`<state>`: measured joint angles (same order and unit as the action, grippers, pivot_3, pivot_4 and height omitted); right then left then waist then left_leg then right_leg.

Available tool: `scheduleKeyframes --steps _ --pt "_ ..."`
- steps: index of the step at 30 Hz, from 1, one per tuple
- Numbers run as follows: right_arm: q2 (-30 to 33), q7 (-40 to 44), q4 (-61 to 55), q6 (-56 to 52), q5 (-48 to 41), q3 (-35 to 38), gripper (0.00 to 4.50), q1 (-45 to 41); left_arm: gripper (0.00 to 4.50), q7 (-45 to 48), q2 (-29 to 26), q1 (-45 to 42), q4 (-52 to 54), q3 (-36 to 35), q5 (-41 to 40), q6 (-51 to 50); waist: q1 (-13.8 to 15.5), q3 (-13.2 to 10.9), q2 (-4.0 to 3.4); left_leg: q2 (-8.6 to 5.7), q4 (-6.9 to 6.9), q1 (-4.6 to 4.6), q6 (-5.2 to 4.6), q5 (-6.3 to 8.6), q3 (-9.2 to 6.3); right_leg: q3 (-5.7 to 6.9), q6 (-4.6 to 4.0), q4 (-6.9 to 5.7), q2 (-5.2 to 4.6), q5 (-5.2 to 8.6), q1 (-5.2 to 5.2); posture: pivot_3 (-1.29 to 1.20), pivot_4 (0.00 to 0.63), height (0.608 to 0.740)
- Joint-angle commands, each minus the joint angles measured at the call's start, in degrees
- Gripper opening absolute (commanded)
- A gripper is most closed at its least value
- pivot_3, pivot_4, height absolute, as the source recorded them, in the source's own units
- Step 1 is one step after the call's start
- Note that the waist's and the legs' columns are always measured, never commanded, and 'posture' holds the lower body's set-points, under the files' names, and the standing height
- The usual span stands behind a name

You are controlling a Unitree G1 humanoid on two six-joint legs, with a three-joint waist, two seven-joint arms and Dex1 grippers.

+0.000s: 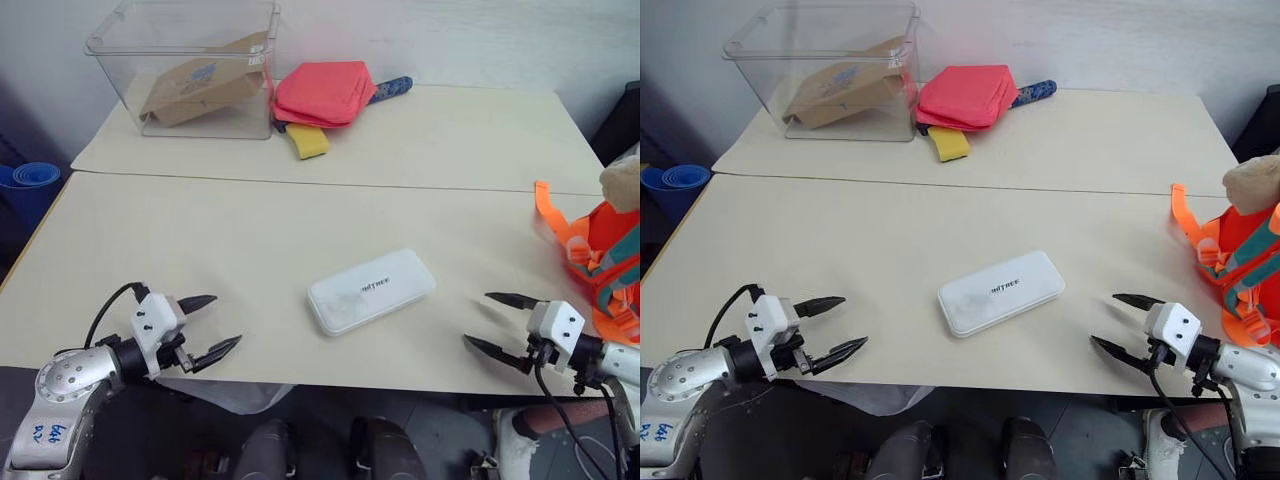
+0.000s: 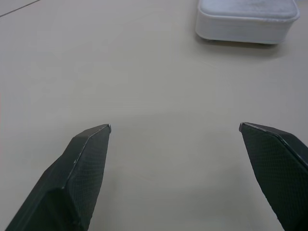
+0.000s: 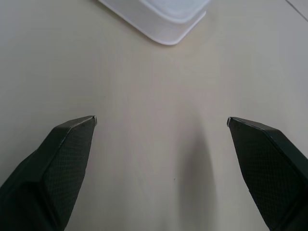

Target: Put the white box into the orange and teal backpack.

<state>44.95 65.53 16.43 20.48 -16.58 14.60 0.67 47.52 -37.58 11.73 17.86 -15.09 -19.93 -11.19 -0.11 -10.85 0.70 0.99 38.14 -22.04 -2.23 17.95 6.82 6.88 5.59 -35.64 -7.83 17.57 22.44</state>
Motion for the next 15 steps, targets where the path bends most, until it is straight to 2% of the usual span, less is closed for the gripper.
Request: scheduleKeyframes --steps 1,7,9,12,15 --pt "1.57 0.79 0.09 -0.51 -1.71 1.55 4.47 -0.17 4.5 -1.08 0.26 0.34 0.45 -0.92 0.97 2.53 -0.01 0.0 0.0 0.0 0.0 0.0 0.0 0.0 0.0 0.0 0.0 0.0 0.0 0.0 0.0 0.0 0.15 0.74" --pt "1.67 0.52 0.98 0.15 -0.16 0.22 4.47 -1.46 4.5 -3.8 0.58 -2.72 2.05 -1.16 -0.57 -0.71 0.01 0.0 0.0 0.0 0.01 0.0 0.0 0.0 0.0 0.0 0.0 0.0 0.0 0.0 -0.01 0.0 0.15 0.74" --pt "1.93 -1.78 3.22 -1.91 -0.74 1.37 4.47 -6.04 4.5 -5.28 0.38 -4.61 4.6 -1.11 -2.96 -5.29 -0.05 0.0 -0.01 0.0 0.02 0.0 0.0 -0.01 0.0 0.0 0.0 0.0 0.0 0.0 -0.01 0.0 0.15 0.74" --pt "2.1 -2.17 5.04 -5.77 -2.11 1.0 3.9 -12.37 3.92 -7.18 0.08 -7.2 7.1 -1.03 -8.11 -14.91 -0.33 -0.02 -0.03 -0.01 0.06 0.0 0.0 -0.03 0.04 -0.04 0.01 -0.07 0.0 0.0 0.02 0.0 0.15 0.74" --pt "1.44 -1.34 7.17 -5.61 2.4 -4.14 2.91 -17.2 3.0 -8.09 -0.21 -8.3 6.78 5.26 -5.14 -18.99 -0.14 -0.01 -0.04 0.03 0.03 0.07 0.11 -0.1 0.02 -0.03 -0.02 -0.17 0.08 0.01 0.01 0.0 0.15 0.74"
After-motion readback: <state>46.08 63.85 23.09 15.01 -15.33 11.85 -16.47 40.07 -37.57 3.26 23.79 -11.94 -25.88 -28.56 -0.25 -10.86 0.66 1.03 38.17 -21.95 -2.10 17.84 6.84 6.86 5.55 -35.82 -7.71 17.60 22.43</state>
